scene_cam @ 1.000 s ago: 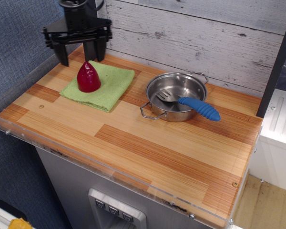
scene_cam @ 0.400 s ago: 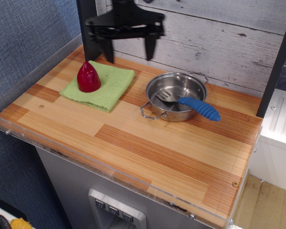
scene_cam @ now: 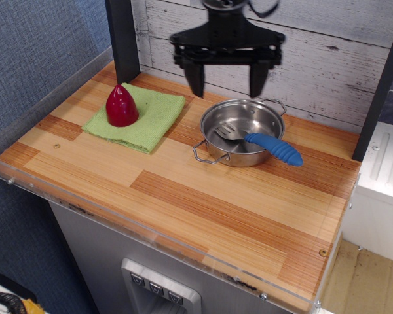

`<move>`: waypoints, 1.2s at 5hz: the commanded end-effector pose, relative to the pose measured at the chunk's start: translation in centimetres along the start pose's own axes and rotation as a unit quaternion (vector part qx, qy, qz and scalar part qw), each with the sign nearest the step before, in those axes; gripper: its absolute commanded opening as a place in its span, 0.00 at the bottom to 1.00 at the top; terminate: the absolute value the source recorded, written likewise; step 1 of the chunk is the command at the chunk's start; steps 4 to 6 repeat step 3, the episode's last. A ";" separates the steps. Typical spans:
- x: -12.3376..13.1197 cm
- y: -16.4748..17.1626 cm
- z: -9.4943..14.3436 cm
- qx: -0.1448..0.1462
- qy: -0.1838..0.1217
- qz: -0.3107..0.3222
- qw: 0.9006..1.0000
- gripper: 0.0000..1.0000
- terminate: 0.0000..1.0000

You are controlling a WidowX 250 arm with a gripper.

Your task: Place red potato on top of green cloth.

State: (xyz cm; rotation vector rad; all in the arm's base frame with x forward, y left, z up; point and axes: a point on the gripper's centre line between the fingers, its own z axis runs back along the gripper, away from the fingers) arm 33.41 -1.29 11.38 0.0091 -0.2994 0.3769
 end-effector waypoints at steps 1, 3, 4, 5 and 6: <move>-3.8 2.1 3.7 -0.007 0.007 -0.007 1.000 1.00 0.00; -3.8 2.1 3.7 -0.007 0.007 -0.007 1.000 1.00 1.00; -3.8 2.1 3.7 -0.007 0.007 -0.007 1.000 1.00 1.00; -3.8 2.1 3.7 -0.007 0.007 -0.007 1.000 1.00 1.00; -3.8 2.1 3.7 -0.007 0.007 -0.007 1.000 1.00 1.00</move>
